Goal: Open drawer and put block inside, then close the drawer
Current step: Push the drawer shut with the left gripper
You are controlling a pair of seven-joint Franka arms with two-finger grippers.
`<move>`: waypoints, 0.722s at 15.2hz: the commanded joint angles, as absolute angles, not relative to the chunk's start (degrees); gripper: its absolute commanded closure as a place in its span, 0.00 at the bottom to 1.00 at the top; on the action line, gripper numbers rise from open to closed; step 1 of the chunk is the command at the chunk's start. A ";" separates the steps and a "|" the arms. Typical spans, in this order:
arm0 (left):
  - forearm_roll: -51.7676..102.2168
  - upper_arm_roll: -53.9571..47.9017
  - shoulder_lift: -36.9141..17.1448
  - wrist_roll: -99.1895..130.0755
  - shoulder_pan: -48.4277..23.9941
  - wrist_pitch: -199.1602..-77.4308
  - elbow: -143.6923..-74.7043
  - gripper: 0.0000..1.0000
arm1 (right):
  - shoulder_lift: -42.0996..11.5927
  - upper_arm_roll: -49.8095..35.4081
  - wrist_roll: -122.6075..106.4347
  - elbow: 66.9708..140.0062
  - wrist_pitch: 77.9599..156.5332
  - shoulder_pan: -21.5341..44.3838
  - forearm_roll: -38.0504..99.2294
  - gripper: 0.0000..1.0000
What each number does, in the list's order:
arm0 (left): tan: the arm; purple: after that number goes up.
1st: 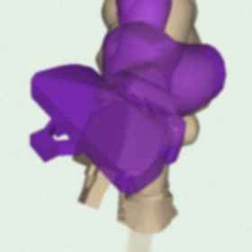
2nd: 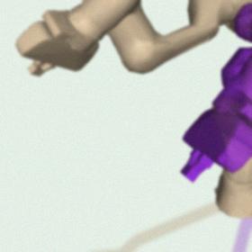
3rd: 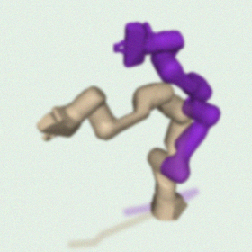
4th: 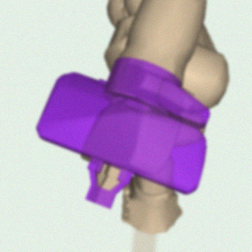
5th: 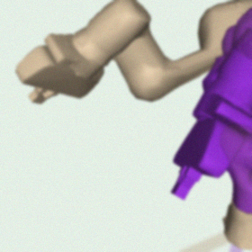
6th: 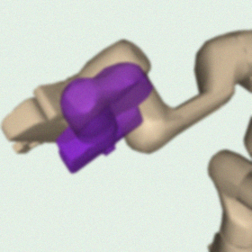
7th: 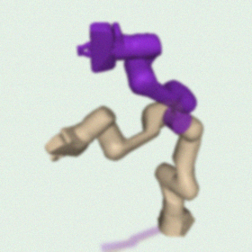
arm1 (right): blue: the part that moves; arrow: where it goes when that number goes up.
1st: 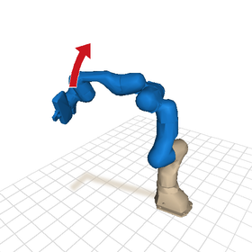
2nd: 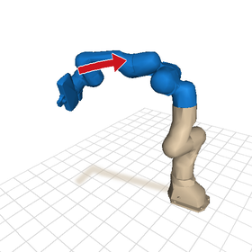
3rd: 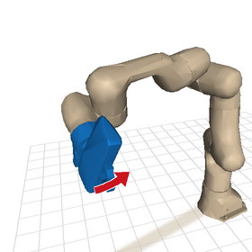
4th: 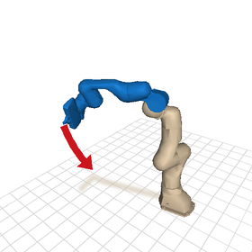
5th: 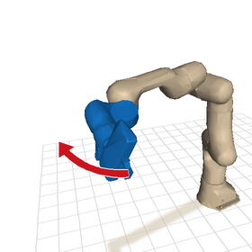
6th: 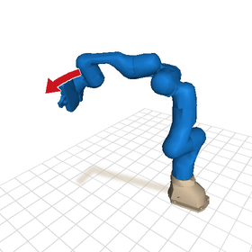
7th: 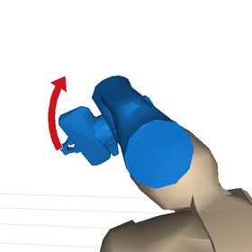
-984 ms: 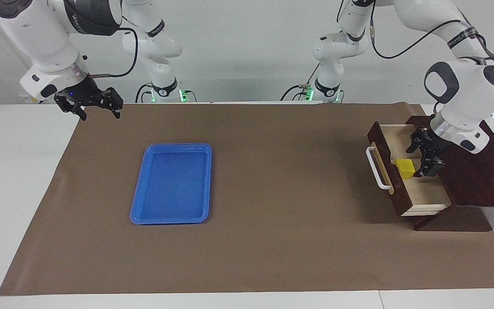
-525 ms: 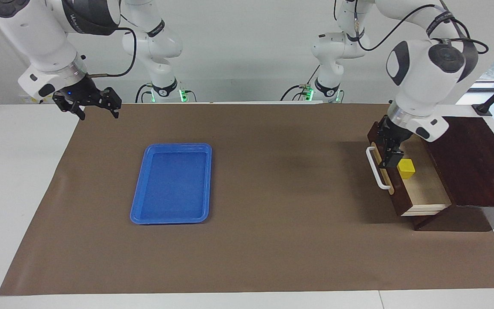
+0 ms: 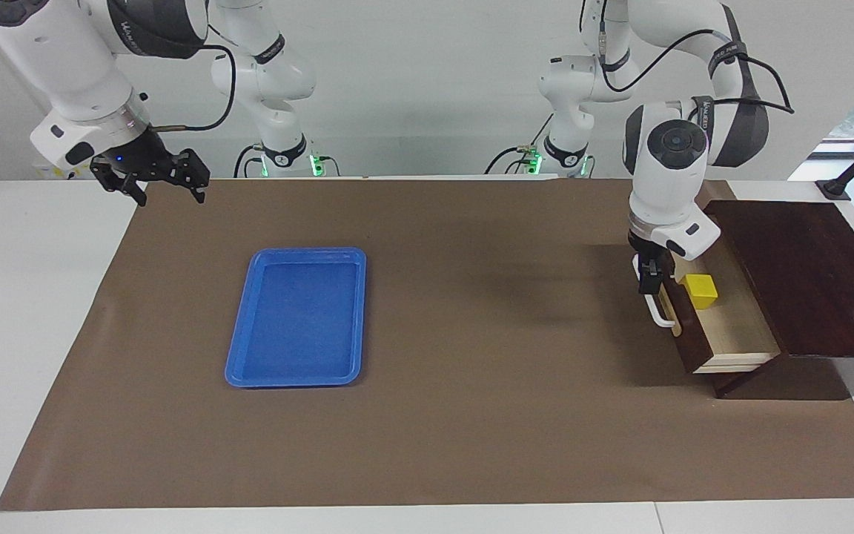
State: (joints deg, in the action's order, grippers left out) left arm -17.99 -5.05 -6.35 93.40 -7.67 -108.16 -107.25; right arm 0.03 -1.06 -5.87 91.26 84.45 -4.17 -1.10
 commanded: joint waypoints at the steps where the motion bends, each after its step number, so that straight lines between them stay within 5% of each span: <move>1: -19.95 -4.83 -4.22 93.61 -4.23 -114.06 -111.71 0.00 | 1.67 -1.84 -7.21 92.63 84.55 -5.10 -1.85 0.00; 11: -19.95 -4.83 -5.18 87.90 3.07 -119.00 -110.83 0.00 | 1.67 -1.85 -7.12 92.64 84.55 -4.92 -1.85 0.00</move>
State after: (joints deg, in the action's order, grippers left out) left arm -18.79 -4.76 -6.06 90.17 0.92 -116.39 -109.75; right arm 0.41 -1.20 -5.87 91.30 84.45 -4.16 -1.10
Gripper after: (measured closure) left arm 0.000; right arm 0.000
